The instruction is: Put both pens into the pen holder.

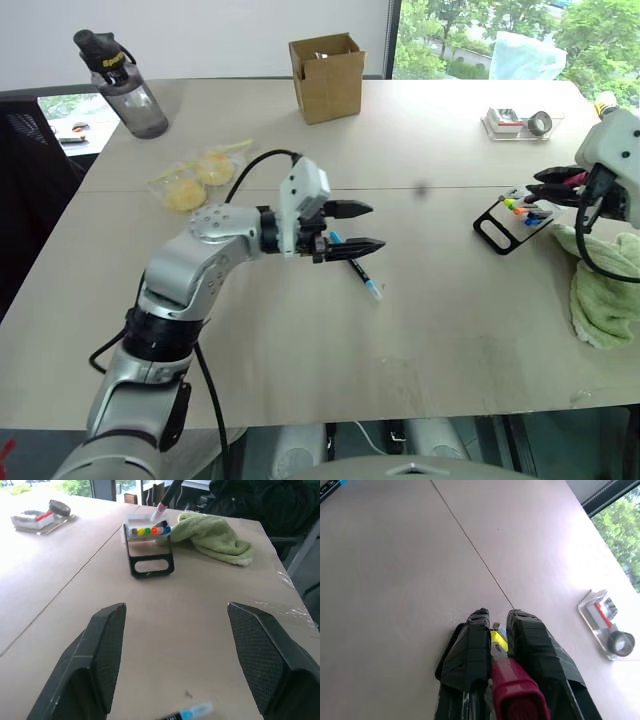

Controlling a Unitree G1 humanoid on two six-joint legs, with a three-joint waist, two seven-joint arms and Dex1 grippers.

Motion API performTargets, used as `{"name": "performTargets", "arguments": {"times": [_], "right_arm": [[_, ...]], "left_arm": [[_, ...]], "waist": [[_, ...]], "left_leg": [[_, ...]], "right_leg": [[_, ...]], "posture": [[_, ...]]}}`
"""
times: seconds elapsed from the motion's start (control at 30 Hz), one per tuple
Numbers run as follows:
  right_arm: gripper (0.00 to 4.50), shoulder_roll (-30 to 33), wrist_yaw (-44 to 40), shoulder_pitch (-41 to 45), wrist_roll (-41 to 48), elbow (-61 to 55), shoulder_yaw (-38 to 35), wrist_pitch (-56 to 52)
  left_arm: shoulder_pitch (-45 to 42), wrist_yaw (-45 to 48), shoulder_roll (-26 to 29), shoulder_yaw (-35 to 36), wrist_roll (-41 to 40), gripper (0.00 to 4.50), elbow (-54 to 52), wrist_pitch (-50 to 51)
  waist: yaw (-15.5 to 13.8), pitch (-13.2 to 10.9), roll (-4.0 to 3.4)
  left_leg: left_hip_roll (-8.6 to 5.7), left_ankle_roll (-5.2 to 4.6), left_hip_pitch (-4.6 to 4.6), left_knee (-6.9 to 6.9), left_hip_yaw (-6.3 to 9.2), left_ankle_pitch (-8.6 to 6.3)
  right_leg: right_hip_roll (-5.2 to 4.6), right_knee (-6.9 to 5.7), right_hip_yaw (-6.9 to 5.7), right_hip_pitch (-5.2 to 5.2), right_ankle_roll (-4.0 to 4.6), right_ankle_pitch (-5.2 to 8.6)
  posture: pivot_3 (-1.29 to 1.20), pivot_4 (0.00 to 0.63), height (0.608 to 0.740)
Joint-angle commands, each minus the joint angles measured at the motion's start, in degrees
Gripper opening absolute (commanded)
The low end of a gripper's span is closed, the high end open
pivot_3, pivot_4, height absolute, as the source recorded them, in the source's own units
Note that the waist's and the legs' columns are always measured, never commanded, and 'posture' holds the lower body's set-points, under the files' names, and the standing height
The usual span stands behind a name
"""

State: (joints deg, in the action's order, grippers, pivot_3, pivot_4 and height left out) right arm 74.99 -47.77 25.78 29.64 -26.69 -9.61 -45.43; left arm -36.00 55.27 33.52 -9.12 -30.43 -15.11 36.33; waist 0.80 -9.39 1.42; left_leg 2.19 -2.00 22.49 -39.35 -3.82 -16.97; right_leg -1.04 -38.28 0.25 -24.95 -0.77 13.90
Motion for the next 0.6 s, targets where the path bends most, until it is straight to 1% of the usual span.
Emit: {"name": "performTargets", "arguments": {"times": [0.03, 0.17, 0.33, 0.6], "right_arm": [[0.08, 1.72, -0.58, 2.88, -0.64, -1.31, -2.41, -0.48], [0.08, 0.9, -1.11, 4.82, -1.63, -0.45, 0.06, 0.12], [0.08, 0.97, -1.67, 5.12, -5.71, 1.62, 3.63, 2.52], [0.08, -0.66, -3.61, 7.01, -9.27, 3.7, 7.33, 4.73]], "left_arm": [[-1.19, -1.3, -0.75, -1.59, 1.11, 3.29, -4.25, 0.66], [-1.13, -1.62, -1.32, -1.5, 0.66, 3.29, -5.12, 1.36], [-1.56, -2.35, -1.43, -1.51, 1.07, 3.29, -5.47, 1.85], [-0.94, -3.18, -2.18, -1.86, 1.43, 3.29, -5.49, 1.39]], "waist": [[0.02, -0.01, -0.01], [-0.18, -0.01, -0.03], [-0.23, -0.02, -0.03], [-0.2, -0.02, -0.03]], "left_leg": [[0.0, 0.01, -0.01, 0.0, 0.0, 0.01], [0.01, 0.05, 0.14, 0.0, -0.01, 0.03], [-0.02, 0.05, 0.18, -0.02, -0.04, 0.03], [-0.01, 0.06, 0.21, -0.03, -0.04, 0.04]], "right_leg": [[0.0, 0.0, 0.02, 0.0, 0.0, 0.0], [-0.01, -0.01, -0.02, -0.13, 0.0, 0.0], [-0.05, 0.0, -0.02, -0.16, 0.0, 0.0], [-0.04, -0.02, -0.01, -0.2, 0.0, 0.0]], "posture": [[0.0, 0.15, 0.736], [0.0, 0.15, 0.736], [0.0, 0.15, 0.736], [0.0, 0.15, 0.736]]}}
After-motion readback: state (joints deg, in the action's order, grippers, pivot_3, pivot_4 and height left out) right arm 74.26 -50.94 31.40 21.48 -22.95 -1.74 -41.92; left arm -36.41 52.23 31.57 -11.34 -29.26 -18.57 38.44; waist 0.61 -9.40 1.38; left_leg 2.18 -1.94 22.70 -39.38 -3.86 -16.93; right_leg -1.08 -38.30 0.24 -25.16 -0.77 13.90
